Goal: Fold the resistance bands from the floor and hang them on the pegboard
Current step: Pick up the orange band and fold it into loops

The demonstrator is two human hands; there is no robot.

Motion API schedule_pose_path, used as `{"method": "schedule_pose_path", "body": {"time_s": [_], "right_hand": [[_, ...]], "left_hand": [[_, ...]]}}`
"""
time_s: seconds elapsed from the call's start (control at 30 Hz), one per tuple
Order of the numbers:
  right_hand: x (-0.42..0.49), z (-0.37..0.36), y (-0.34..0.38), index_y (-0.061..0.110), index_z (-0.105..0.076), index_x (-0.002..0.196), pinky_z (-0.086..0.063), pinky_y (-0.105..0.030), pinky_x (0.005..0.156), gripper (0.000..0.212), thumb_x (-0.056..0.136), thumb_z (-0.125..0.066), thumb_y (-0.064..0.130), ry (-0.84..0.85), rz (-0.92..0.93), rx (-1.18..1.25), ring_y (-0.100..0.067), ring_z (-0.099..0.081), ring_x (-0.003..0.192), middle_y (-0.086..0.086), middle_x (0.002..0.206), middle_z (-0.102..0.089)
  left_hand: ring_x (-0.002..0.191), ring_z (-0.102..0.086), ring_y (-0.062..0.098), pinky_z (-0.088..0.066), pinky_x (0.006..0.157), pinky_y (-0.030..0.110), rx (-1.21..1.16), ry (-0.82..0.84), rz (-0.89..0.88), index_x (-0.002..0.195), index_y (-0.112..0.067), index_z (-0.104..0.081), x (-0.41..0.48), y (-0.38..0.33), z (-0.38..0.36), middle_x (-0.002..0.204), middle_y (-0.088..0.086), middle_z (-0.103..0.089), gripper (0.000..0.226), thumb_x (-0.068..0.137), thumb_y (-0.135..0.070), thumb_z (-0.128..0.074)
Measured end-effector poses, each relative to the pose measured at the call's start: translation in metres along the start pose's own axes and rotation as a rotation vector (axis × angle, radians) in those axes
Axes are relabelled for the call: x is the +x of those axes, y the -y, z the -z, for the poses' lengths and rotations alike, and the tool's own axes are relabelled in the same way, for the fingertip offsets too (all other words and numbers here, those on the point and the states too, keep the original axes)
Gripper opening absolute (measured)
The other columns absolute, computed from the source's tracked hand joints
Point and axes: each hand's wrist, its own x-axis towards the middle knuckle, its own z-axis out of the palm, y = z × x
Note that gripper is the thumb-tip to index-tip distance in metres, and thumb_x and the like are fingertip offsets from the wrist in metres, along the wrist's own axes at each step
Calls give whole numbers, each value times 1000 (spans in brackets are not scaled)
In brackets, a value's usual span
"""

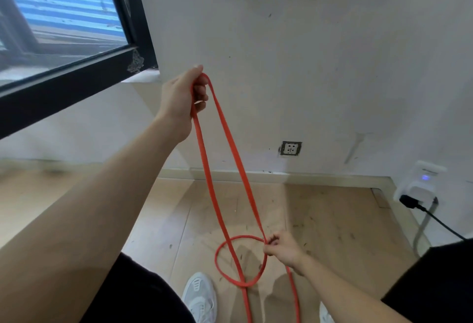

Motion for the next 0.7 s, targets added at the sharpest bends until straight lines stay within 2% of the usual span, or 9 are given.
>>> {"method": "schedule_pose_path", "body": {"time_s": [0.07,0.1,0.2,0.3,0.37,0.53,0.6,0.7], "right_hand": [[0,-6,5,9,-63,81,-52,-19,60,16,81,-73,-4,-52,-54,129,-15,-68,72,-6,75,-72],[2,-8,9,9,-63,82,-48,-16,58,15,82,-72,-4,-72,-68,179,-17,-70,75,-9,79,-74],[6,0,29,7,-66,86,-47,-27,66,8,89,-66,-1,-77,-79,305,-19,-69,77,-9,83,-75],[10,27,55,6,-68,97,-49,-30,73,8,94,-61,4,-63,-43,320,-15,-69,78,-5,86,-75],[13,48,75,9,-68,98,-49,-32,77,10,96,-59,6,-41,-1,317,-14,-68,78,-3,84,-75],[13,94,121,16,-69,89,-50,-29,74,12,90,-68,4,-23,146,245,-14,-62,73,-2,77,-67],[12,109,133,12,-70,92,-53,-28,71,15,87,-70,-2,-48,238,112,-15,-59,72,-4,78,-62],[8,133,156,-1,-71,102,-55,-25,67,13,89,-68,-1,-103,344,-74,-15,-59,69,-6,78,-64]], "left_hand": [[56,-54,10,-43,53,21,56,16,-24,68,-19,-66,-1,6,2,61,-4,-57,29,95,-30,-65],[57,-55,10,-45,55,22,92,25,-33,73,-17,-67,-1,9,3,62,-4,-59,25,95,-29,-65],[61,-58,11,-48,61,24,191,23,-31,82,-13,-69,4,18,10,66,-2,-62,17,94,-25,-68],[62,-60,12,-51,64,24,305,-14,-8,85,-11,-71,9,32,17,70,1,-65,16,95,-24,-68],[64,-60,13,-51,63,23,366,-26,17,86,-10,-72,11,41,21,72,3,-66,17,95,-23,-68],[68,-61,16,-52,62,22,422,-2,68,98,1,-72,13,50,23,75,7,-67,25,96,-23,-68],[66,-60,16,-53,60,20,448,-6,57,97,2,-72,13,51,23,76,8,-67,25,96,-22,-67],[70,-64,19,-57,71,33,562,-14,42,90,-1,-74,19,60,27,77,9,-71,26,95,-26,-68]]}}
